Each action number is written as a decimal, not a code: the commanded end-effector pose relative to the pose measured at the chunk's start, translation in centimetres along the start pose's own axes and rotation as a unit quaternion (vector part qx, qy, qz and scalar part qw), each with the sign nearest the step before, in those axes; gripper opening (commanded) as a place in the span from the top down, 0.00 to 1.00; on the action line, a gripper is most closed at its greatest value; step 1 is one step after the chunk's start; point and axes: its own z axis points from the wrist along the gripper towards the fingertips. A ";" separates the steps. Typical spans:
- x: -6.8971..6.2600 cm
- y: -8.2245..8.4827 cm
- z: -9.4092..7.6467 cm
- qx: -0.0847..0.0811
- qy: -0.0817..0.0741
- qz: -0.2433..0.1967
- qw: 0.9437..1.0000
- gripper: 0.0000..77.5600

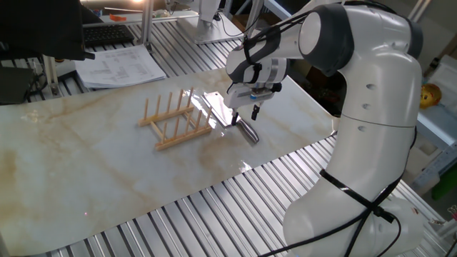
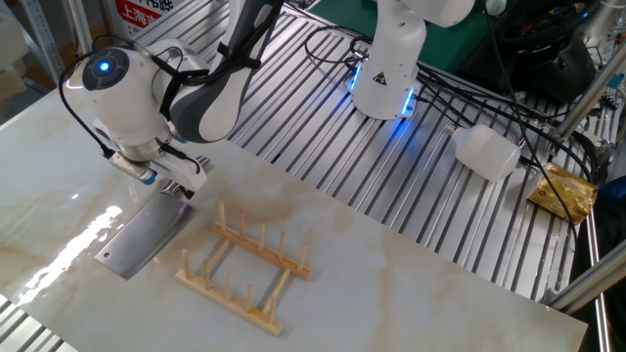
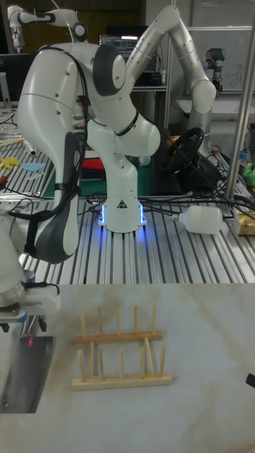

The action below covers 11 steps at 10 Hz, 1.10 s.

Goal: Put the knife on the knife rack

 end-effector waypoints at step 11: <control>-0.1 0.0 0.8 0.027 0.003 -0.008 1.000 0.00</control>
